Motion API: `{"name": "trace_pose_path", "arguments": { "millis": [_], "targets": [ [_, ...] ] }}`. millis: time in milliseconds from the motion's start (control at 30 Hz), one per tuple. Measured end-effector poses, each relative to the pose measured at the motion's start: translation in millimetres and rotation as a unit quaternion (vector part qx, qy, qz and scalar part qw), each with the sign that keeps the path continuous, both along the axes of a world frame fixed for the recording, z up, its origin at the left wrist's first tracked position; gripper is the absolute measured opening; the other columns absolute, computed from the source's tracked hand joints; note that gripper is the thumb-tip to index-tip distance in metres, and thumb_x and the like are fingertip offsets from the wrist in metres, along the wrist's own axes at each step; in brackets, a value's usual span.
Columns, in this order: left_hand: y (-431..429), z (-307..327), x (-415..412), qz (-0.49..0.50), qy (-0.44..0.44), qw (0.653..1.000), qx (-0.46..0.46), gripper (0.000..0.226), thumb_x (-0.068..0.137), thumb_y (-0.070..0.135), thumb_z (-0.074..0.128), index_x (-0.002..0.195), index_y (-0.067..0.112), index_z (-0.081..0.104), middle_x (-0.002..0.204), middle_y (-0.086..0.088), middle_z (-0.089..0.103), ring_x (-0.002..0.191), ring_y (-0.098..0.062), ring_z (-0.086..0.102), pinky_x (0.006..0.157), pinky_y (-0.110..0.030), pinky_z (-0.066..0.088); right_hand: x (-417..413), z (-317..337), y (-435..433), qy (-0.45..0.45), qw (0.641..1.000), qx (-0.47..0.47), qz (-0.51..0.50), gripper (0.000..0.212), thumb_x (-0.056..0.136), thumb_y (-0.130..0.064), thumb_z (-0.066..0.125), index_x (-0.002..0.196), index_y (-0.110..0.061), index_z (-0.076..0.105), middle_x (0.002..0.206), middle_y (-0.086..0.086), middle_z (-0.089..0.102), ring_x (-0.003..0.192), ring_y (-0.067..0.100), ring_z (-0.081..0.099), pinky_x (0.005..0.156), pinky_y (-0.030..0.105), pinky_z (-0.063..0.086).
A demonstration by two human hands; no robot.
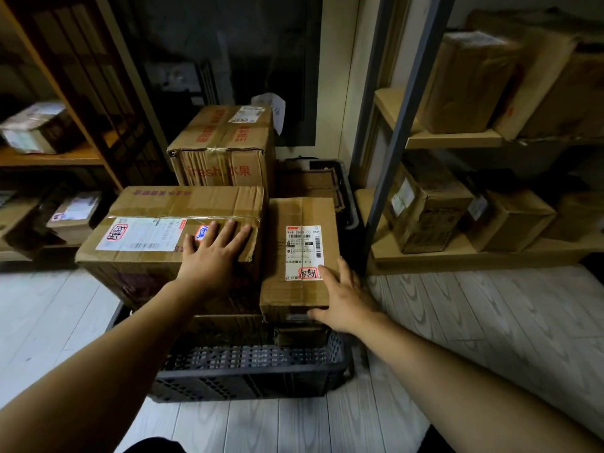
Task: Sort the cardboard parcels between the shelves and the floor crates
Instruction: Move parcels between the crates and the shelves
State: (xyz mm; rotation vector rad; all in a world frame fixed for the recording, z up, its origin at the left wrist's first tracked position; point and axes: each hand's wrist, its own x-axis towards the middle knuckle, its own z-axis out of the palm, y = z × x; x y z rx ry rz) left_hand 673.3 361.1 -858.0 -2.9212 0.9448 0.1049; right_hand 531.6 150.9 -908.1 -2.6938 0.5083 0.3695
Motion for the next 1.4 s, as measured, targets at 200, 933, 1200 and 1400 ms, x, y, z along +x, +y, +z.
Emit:
{"name": "trace_pose_path", "arguments": {
  "millis": [200,933,1200,1400],
  "targets": [
    [-5,32,-6,0.028,0.109,0.993,0.028,0.092,0.085,0.060,0.051,0.149,0.038,-0.012,0.158,-0.002,-0.017,0.145,-0.029,-0.016,0.112,-0.064,0.000,2,51,-1,0.025,1.000,0.014,0.000,0.100,0.077,-0.058,0.066,0.150,-0.033,0.003,0.158,0.000,-0.014,0.145,0.028,-0.004,0.116,0.046,0.015],
    [17,395,-89,0.071,0.250,0.966,0.002,0.089,0.087,0.054,0.055,0.150,0.035,-0.004,0.159,0.000,-0.012,0.145,-0.028,-0.013,0.113,-0.060,0.002,-72,446,2,0.068,0.987,0.075,-0.122,0.089,0.081,-0.062,0.058,0.151,-0.025,0.017,0.158,0.002,0.015,0.143,0.025,0.023,0.112,0.041,0.031],
    [-12,494,-110,0.019,0.200,0.979,-0.031,0.087,0.086,0.052,0.057,0.150,0.038,-0.001,0.160,-0.002,-0.007,0.145,-0.030,-0.010,0.112,-0.062,0.004,-125,544,-13,-0.005,0.981,0.085,-0.177,0.081,0.086,-0.055,0.058,0.151,-0.023,0.022,0.156,0.004,0.022,0.142,0.028,0.024,0.112,0.039,0.031],
    [-80,543,-144,-0.066,0.164,0.983,-0.054,0.086,0.087,0.045,0.060,0.151,0.034,0.004,0.160,-0.004,-0.001,0.146,-0.032,-0.004,0.116,-0.056,0.011,-180,590,-71,-0.027,0.978,0.079,-0.192,0.076,0.087,-0.055,0.056,0.149,-0.023,0.027,0.152,0.006,0.028,0.136,0.029,0.034,0.107,0.038,0.036]
  ]
}}
